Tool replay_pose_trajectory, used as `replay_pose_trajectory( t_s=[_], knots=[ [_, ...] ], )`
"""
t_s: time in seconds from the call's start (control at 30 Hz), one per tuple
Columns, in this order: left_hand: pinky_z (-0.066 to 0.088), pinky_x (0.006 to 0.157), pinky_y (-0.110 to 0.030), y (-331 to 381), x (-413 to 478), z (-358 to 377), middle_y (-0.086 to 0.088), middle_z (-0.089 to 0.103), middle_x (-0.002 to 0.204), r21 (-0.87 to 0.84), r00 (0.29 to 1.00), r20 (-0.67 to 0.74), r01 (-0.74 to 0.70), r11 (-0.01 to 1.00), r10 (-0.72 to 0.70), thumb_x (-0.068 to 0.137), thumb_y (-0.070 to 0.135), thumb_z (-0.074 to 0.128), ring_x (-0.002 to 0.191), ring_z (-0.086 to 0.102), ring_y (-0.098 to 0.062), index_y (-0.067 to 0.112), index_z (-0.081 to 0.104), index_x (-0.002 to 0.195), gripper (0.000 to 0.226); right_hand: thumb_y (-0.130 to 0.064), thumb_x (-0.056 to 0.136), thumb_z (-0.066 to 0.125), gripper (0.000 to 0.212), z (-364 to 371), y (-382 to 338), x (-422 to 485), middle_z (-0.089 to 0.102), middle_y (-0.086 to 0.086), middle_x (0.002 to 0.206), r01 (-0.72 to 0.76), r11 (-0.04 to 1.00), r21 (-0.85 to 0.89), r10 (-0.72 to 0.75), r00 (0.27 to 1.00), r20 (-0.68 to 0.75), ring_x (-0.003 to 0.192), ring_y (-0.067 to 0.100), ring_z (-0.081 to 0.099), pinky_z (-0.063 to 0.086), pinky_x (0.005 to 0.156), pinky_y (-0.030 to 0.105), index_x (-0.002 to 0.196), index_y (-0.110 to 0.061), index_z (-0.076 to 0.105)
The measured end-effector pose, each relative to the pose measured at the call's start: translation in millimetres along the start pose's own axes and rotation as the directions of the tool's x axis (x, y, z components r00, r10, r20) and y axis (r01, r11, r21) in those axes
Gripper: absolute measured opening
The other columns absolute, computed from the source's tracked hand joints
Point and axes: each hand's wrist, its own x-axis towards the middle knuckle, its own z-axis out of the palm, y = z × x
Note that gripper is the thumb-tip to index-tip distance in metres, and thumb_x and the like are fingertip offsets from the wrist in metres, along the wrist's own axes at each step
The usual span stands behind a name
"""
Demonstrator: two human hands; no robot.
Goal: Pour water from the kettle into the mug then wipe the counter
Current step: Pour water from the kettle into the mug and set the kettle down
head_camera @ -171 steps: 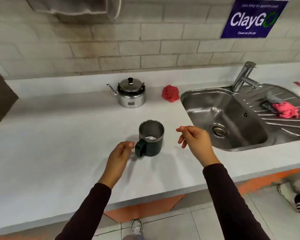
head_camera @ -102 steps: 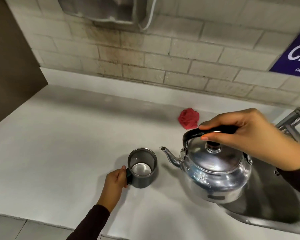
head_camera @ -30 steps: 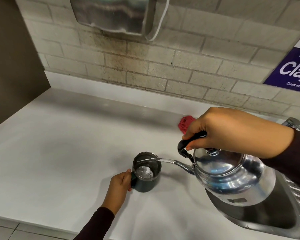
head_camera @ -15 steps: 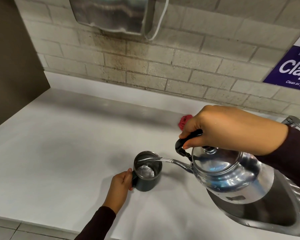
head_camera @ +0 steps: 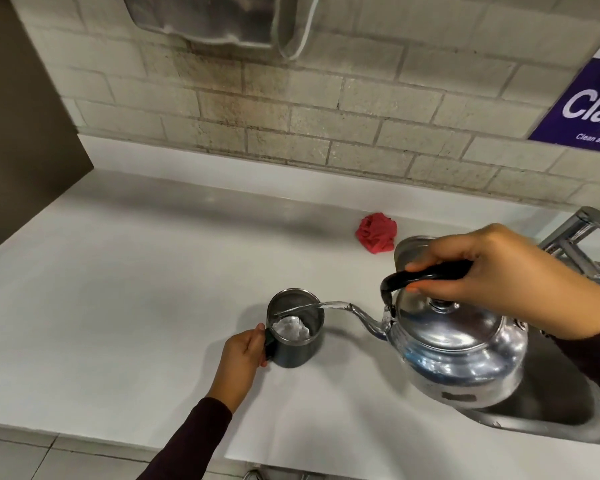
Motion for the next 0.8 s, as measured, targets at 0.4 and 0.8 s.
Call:
replay_pose_trajectory(
  t_s=[0.4,0.8],
  knots=[
    [0.041,0.054,-0.009,12.5,9.9,-20.3,0.007,0.058,0.050,-0.006,0.987,-0.161,0.010,1.000,-0.011,0.096,0.016,0.044,0.051,0.051,-0.001,0.015,0.054,0.054,0.043,-0.026,0.064,0.081,0.016,21.9,60.6,0.0,0.071,-0.008,0.068,-0.137,0.908,0.396,0.297,0.878,-0.376,0.062,-0.006,0.065,0.049,0.057,0.002,0.077,-0.024,0.071],
    [0.040,0.052,-0.009,24.8,27.0,-37.9,0.006,0.050,0.046,0.013,0.962,-0.271,0.033,0.999,-0.028,0.095,0.018,0.047,0.046,0.045,-0.003,0.015,0.055,0.053,0.043,-0.029,0.077,0.074,0.014,101.1,98.8,189.3,0.066,-0.005,0.076,-0.155,0.823,0.546,0.332,0.912,-0.241,0.067,0.008,0.060,0.044,0.062,0.018,0.085,-0.018,0.067]
  ],
)
